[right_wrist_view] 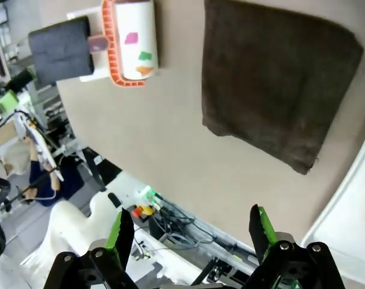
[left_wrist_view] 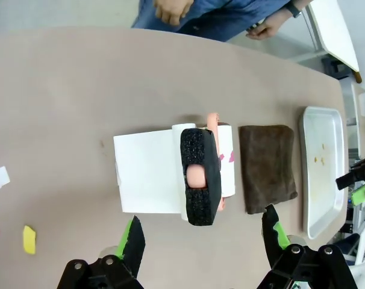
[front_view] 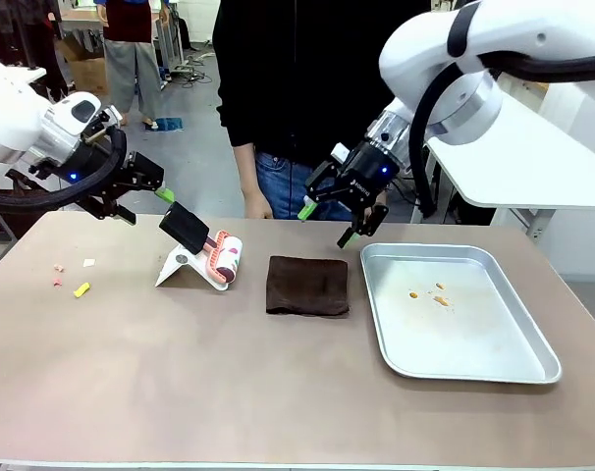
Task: Clean the surface of the table.
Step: Hold the Lint Roller with your left hand and the towel with your right hand.
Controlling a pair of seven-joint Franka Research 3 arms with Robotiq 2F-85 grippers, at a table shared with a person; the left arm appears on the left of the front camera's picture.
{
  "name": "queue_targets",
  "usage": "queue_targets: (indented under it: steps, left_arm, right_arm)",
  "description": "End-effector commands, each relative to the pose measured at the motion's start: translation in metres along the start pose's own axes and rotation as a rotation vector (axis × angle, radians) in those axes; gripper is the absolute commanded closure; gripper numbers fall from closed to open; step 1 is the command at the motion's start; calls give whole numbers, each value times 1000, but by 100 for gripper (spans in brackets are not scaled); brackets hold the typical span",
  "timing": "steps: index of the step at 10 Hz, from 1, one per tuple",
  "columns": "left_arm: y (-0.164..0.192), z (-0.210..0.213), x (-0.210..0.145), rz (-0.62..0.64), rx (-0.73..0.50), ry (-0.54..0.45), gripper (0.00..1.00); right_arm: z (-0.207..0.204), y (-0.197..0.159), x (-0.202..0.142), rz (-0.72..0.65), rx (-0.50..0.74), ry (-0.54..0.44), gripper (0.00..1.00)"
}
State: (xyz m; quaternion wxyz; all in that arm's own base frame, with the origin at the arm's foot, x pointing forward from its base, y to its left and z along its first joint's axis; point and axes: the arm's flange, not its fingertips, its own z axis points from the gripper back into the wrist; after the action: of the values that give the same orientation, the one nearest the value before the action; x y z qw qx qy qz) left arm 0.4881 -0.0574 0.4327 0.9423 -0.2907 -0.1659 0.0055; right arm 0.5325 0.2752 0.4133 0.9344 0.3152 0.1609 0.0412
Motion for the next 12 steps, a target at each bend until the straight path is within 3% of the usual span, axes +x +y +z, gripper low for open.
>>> queue_targets:
  steps: [1, 2, 3, 8, 12]
  left_arm:
    - [3, 2, 6, 16, -22, -17, 0]
    - [4, 10, 5, -14, -35, 40, 0]
    - [2, 1, 1, 6, -2, -4, 0]
    - [6, -4, 10, 24, -36, 33, 0]
    - [12, -31, 37, 93, -72, 85, 0]
  right_arm:
    - [21, -5, -7, -18, 12, -47, 0]
    - [32, -17, -13, 4, 13, -102, 0]
    - [5, -2, 0, -5, 2, -9, 0]
    - [0, -5, 2, 9, -36, -30, 0]
    - [-45, -2, -12, -94, -200, -268, 0]
